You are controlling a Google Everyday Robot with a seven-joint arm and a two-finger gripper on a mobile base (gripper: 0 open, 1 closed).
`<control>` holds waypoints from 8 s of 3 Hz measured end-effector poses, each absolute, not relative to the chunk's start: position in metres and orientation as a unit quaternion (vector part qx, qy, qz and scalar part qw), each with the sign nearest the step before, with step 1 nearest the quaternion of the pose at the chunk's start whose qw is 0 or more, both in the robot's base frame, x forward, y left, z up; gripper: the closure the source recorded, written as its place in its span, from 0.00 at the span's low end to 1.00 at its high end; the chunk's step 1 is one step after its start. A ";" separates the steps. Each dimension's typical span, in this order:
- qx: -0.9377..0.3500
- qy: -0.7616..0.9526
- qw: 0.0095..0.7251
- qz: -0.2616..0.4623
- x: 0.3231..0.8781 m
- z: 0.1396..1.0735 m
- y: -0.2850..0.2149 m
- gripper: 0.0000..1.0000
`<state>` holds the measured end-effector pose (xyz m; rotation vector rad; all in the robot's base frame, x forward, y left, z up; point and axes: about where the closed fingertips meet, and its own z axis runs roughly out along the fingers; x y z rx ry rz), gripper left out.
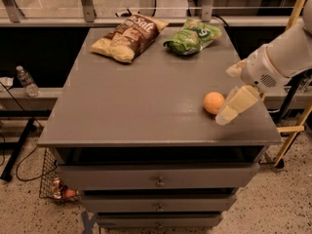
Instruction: Move orange near green rice chip bag
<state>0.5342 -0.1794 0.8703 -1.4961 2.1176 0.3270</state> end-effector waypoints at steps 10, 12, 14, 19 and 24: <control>-0.400 0.746 0.512 0.148 0.651 0.952 -0.260 1.00; -0.324 0.796 0.492 0.137 0.735 0.902 -0.250 1.00; -0.320 0.808 0.474 0.138 0.782 0.884 -0.222 1.00; -0.335 0.813 0.452 0.152 0.800 0.863 -0.193 0.04; -0.298 0.769 0.537 0.176 0.725 0.908 -0.296 0.00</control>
Offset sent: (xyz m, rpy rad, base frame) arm 0.0042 0.0078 -0.0265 0.1776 0.0142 0.0504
